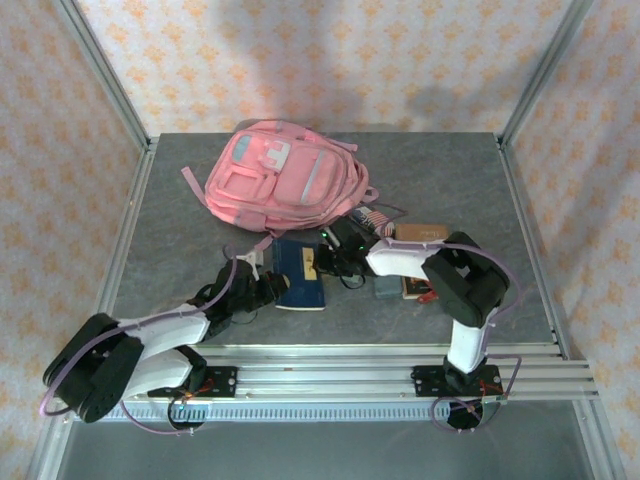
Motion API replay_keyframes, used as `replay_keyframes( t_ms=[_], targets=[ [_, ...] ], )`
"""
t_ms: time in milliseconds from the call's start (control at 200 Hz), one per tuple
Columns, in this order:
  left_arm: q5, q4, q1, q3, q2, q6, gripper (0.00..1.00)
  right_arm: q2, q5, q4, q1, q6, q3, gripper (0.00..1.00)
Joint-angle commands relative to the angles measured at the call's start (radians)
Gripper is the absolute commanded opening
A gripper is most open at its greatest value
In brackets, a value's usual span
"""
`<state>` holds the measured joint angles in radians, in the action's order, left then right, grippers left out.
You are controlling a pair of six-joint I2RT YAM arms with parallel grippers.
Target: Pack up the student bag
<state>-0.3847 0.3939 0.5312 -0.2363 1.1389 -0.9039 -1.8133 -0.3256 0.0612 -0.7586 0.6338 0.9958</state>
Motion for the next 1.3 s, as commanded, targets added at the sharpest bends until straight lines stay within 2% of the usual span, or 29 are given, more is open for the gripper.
replay_keyframes(
  t_ms=[0, 135, 160, 200, 290, 330, 375, 405, 460, 496, 531, 696, 971, 1096, 1171, 1296],
  targets=[
    [0.04, -0.077, 0.007, -0.061, -0.108, 0.047, 0.0, 0.105, -0.006, 0.104, 0.032, -0.043, -0.022, 0.24],
    [0.079, -0.139, 0.007, -0.095, -0.196, 0.069, 0.0, 0.242, -0.009, 0.104, 0.074, -0.084, -0.018, 0.3],
    [0.079, -0.142, 0.007, -0.102, -0.207, 0.073, 0.0, 0.266, -0.015, 0.102, 0.084, -0.09, -0.019, 0.35],
    [0.076, -0.142, 0.007, -0.114, -0.219, 0.078, 0.0, 0.305, -0.034, 0.093, 0.102, -0.099, -0.023, 0.36],
    [0.046, -0.125, 0.007, -0.14, -0.235, 0.09, 0.0, 0.394, -0.062, 0.059, 0.136, -0.115, -0.044, 0.5],
    [0.033, -0.119, 0.007, -0.155, -0.237, 0.095, 0.0, 0.433, -0.067, 0.038, 0.144, -0.122, -0.061, 0.64],
    [0.016, -0.11, 0.007, -0.17, -0.237, 0.102, 0.0, 0.479, -0.074, 0.006, 0.149, -0.139, -0.085, 0.67],
    [0.001, -0.1, 0.007, -0.178, -0.237, 0.108, 0.0, 0.513, -0.076, -0.025, 0.149, -0.149, -0.111, 0.74],
    [-0.035, -0.06, 0.008, -0.185, -0.238, 0.112, 0.0, 0.575, -0.092, -0.092, 0.152, -0.162, -0.166, 0.76],
    [-0.054, -0.029, 0.007, -0.188, -0.24, 0.11, 0.0, 0.606, -0.085, -0.109, 0.157, -0.159, -0.192, 0.84],
    [-0.075, 0.006, 0.007, -0.189, -0.244, 0.104, 0.0, 0.627, -0.1, -0.117, 0.171, -0.158, -0.21, 0.88],
    [-0.181, 0.208, 0.007, -0.167, -0.252, 0.033, 0.0, 0.663, -0.405, -0.208, 0.255, -0.147, -0.279, 0.88],
    [-0.352, 0.51, 0.007, -0.153, -0.211, -0.109, 0.0, 0.658, -0.673, -0.396, 0.255, -0.115, -0.33, 0.87],
    [-0.388, 0.57, 0.007, -0.155, -0.18, -0.146, 0.0, 0.678, -0.825, -0.577, 0.255, -0.026, -0.353, 0.87],
    [-0.392, 0.574, 0.008, -0.155, -0.166, -0.148, 0.0, 0.702, -0.856, -0.63, 0.256, 0.01, -0.356, 0.85],
    [-0.374, 0.524, 0.004, -0.148, -0.158, -0.11, 0.0, 0.753, -0.814, -0.533, 0.277, -0.028, -0.318, 0.76]
  ],
)
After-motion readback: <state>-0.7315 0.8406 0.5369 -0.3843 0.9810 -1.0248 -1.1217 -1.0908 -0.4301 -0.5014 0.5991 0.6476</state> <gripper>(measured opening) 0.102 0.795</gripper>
